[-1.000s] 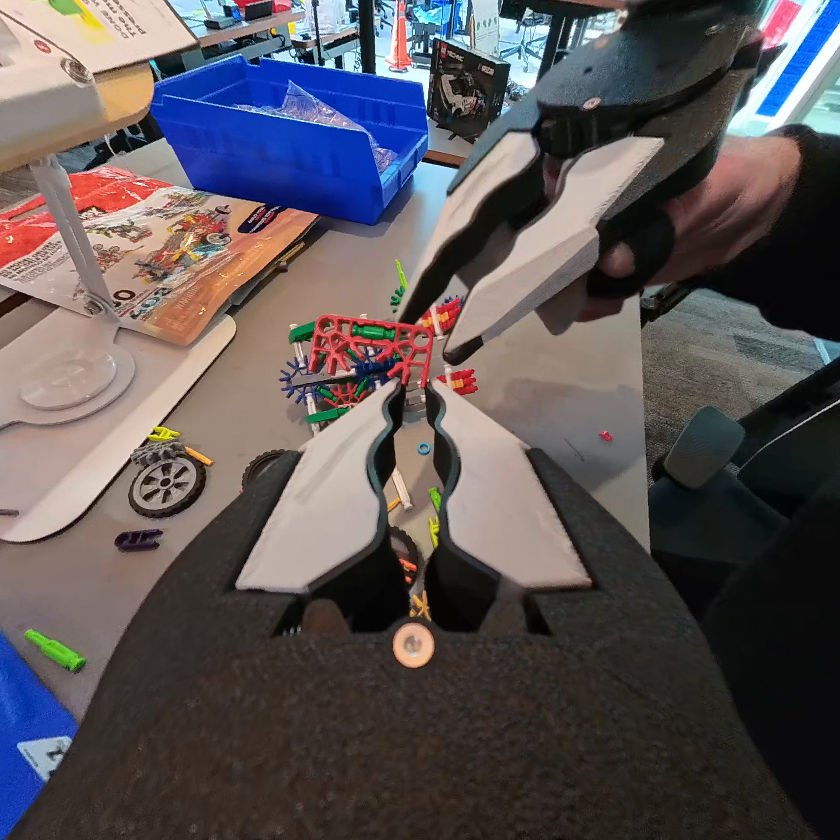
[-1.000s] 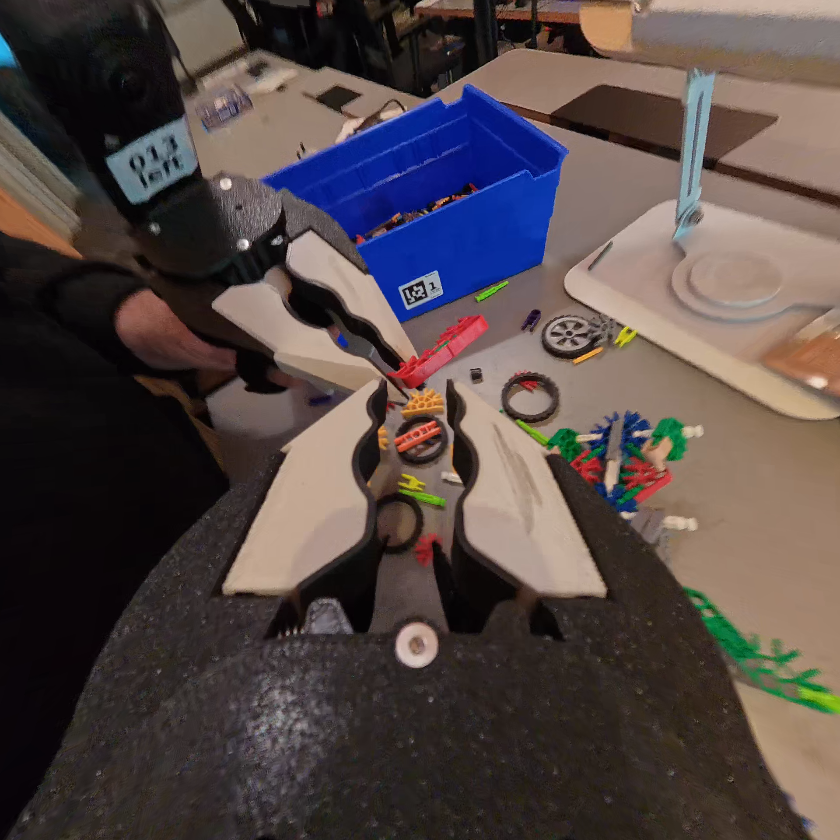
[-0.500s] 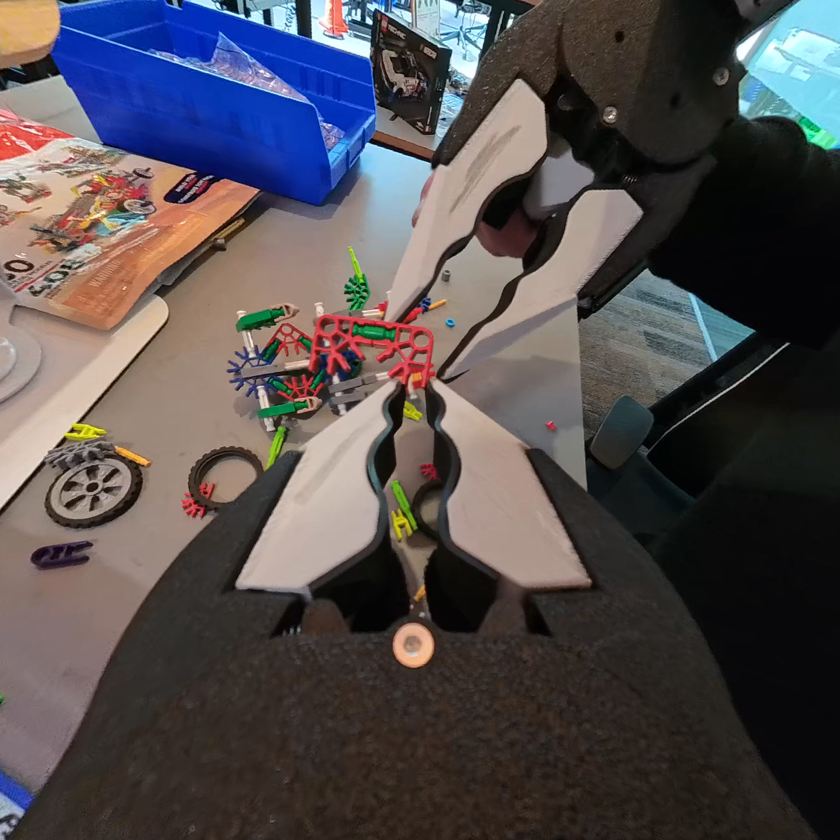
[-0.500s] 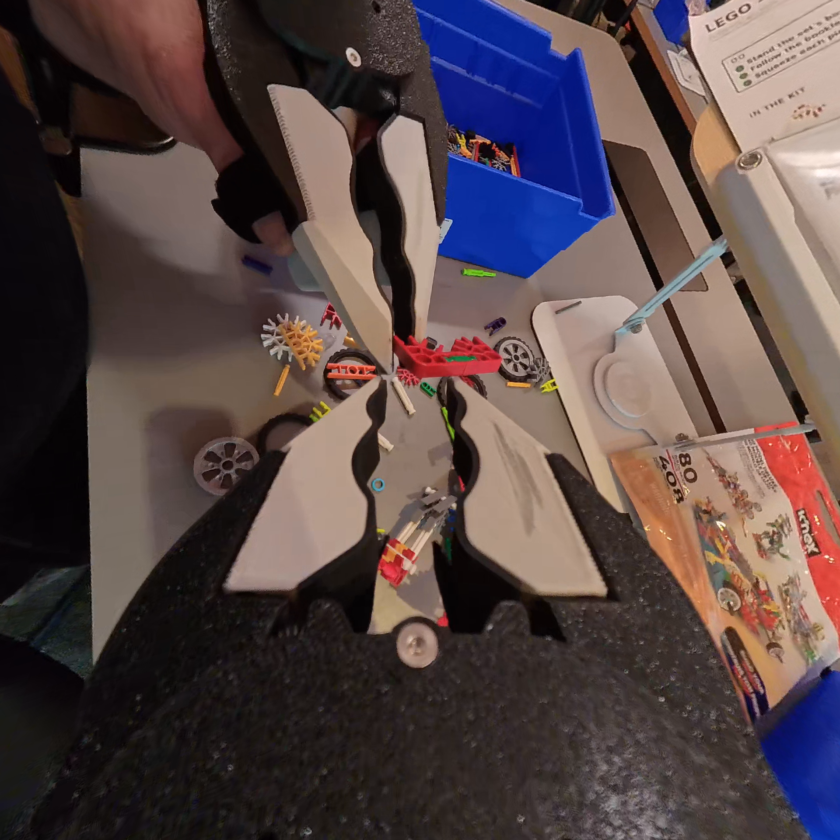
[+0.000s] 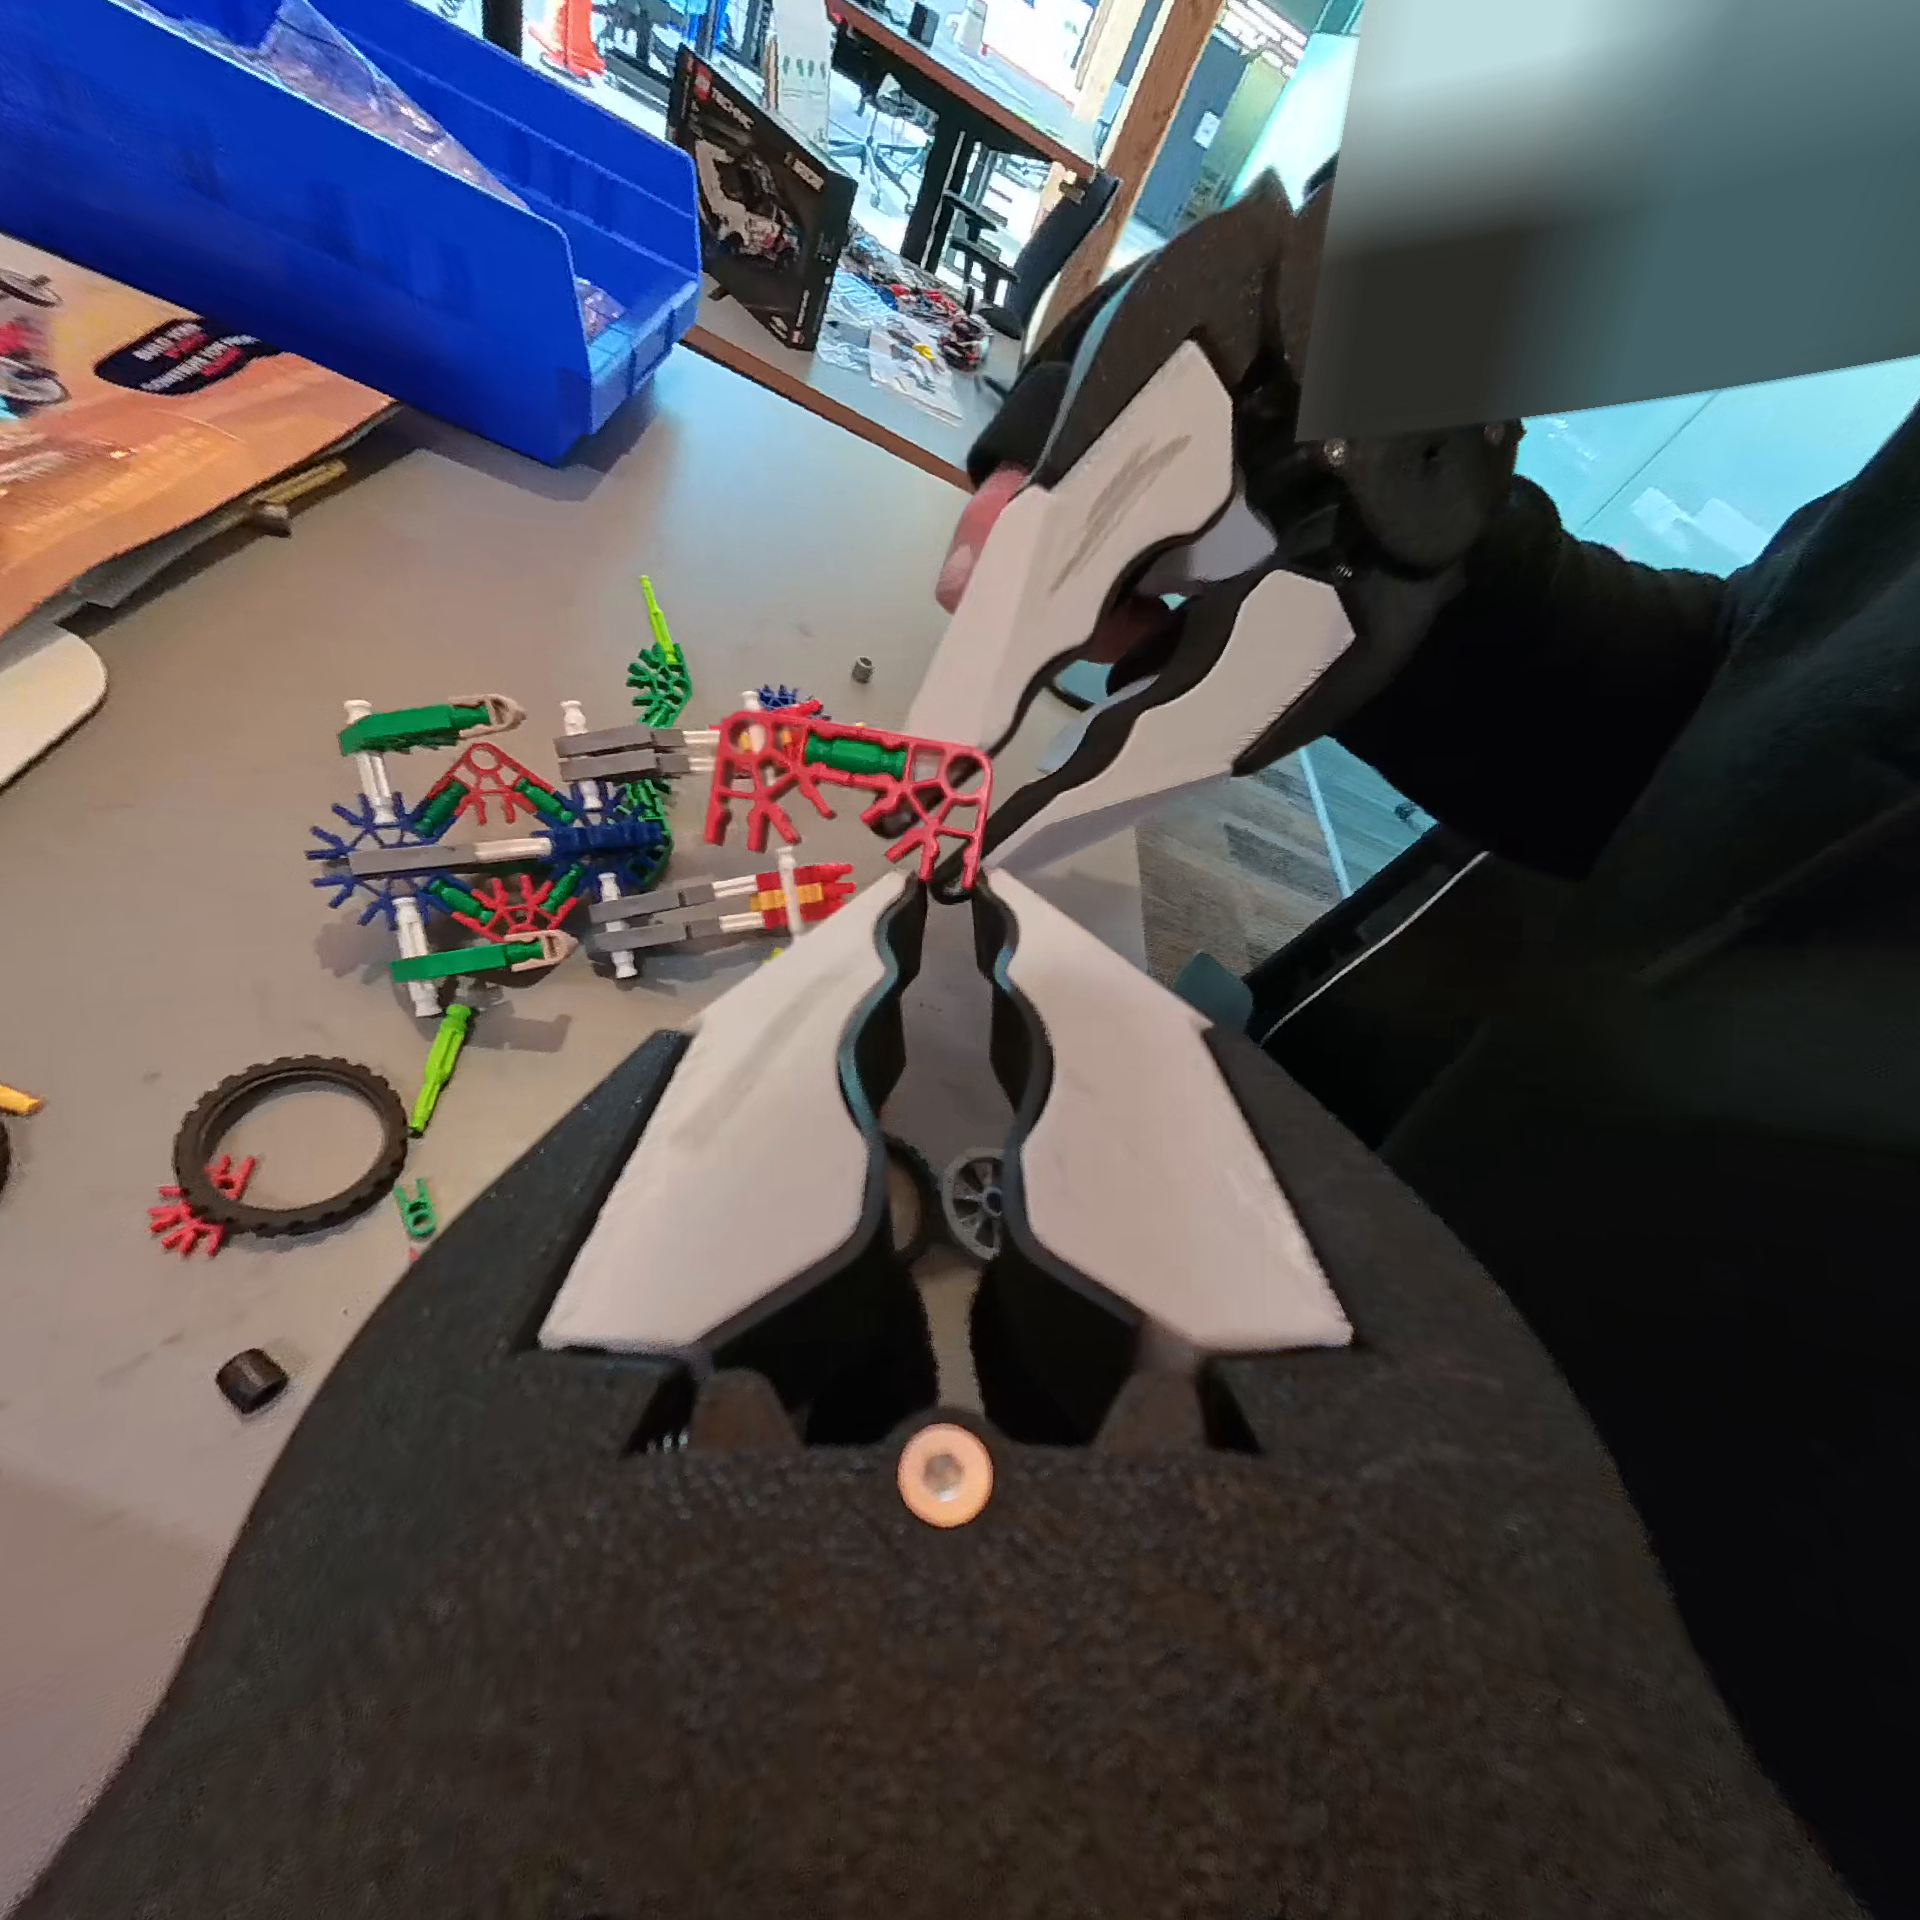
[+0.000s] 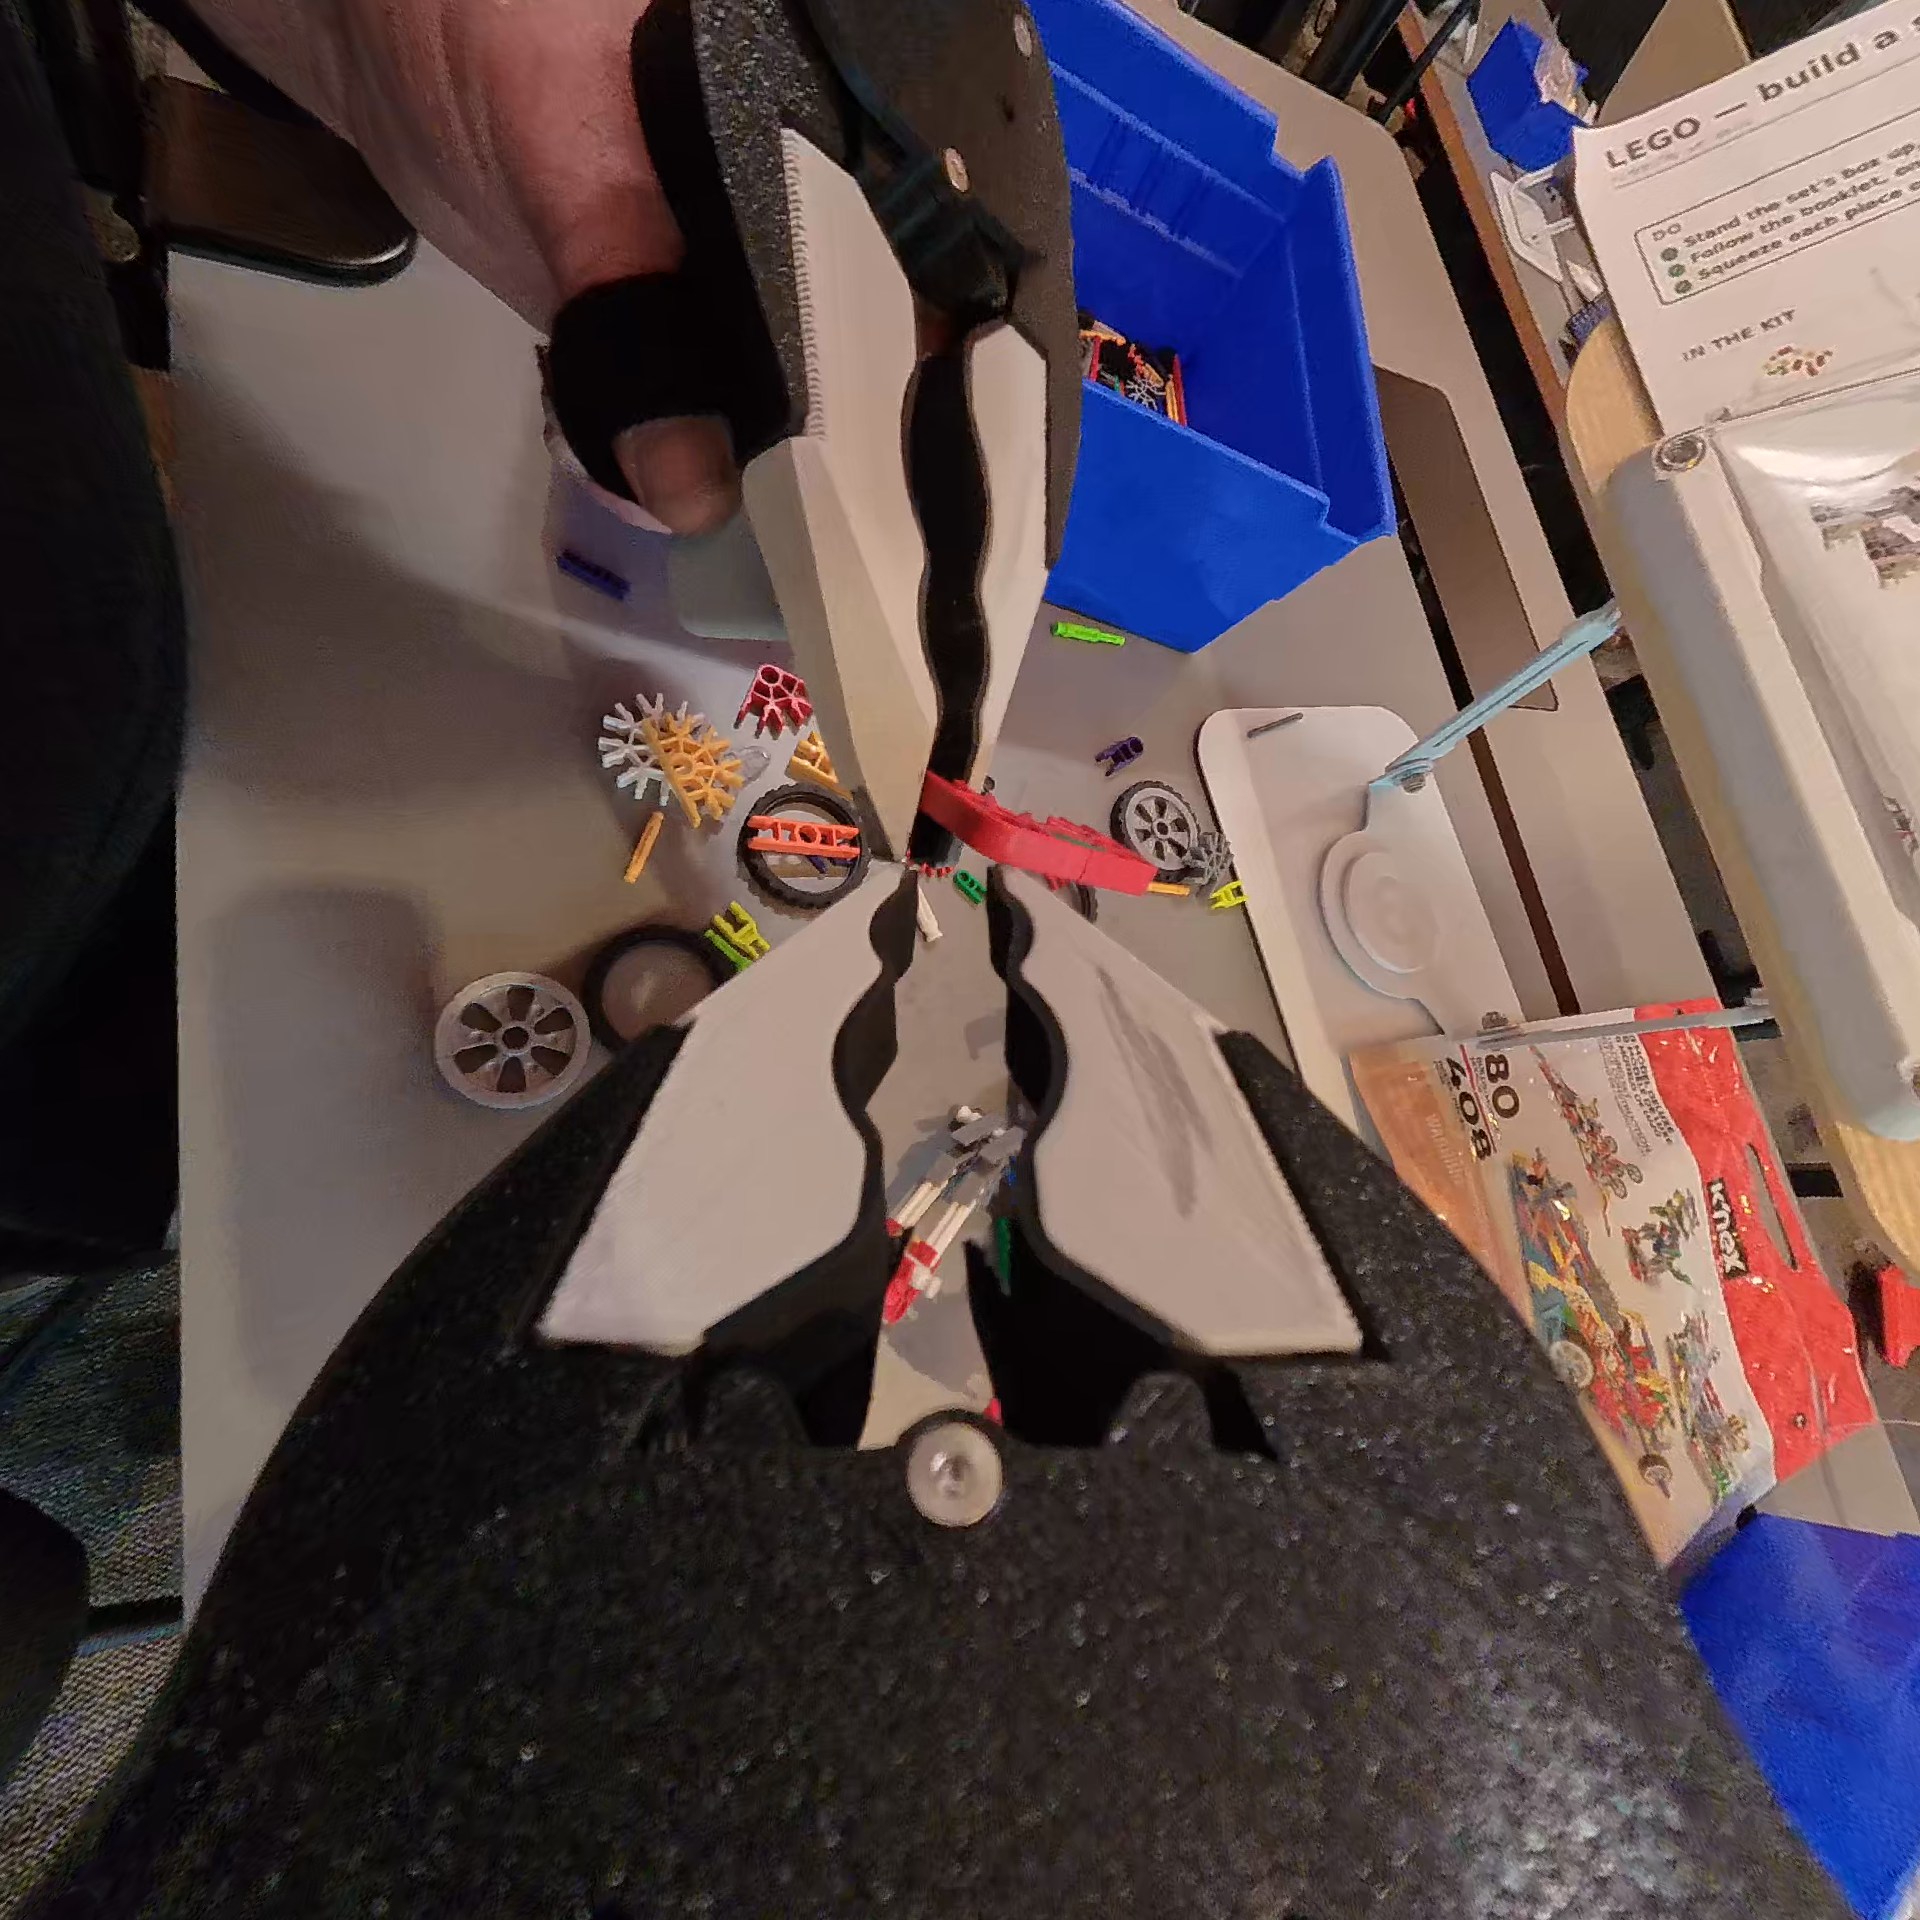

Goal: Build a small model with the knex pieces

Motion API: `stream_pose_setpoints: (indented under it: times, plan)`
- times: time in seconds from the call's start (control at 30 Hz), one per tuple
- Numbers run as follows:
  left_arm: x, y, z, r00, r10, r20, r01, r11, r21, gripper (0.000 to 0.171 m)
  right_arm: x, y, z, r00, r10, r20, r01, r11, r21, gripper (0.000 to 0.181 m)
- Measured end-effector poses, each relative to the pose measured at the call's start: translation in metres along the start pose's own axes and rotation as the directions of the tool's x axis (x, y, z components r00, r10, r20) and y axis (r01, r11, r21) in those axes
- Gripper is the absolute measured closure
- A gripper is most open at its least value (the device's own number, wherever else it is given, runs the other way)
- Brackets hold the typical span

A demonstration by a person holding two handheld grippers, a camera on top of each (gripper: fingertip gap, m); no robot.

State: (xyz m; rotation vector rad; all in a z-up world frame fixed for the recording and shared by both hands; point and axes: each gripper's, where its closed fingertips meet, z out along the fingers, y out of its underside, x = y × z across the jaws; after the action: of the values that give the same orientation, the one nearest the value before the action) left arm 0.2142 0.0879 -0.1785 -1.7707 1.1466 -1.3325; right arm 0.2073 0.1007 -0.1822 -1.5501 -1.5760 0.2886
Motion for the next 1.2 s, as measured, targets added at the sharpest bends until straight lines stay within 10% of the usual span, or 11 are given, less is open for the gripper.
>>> stream_pose_setpoints:
  times: [1.2]
  plan:
    - [0.034, 0.031, 0.014, 0.970, -0.136, -0.203, 0.094, 0.975, -0.204, 0.171, -0.018, 0.000, -0.008, 1.000, -0.017, -0.018, 0.017, 1.000, -0.011, 0.152]
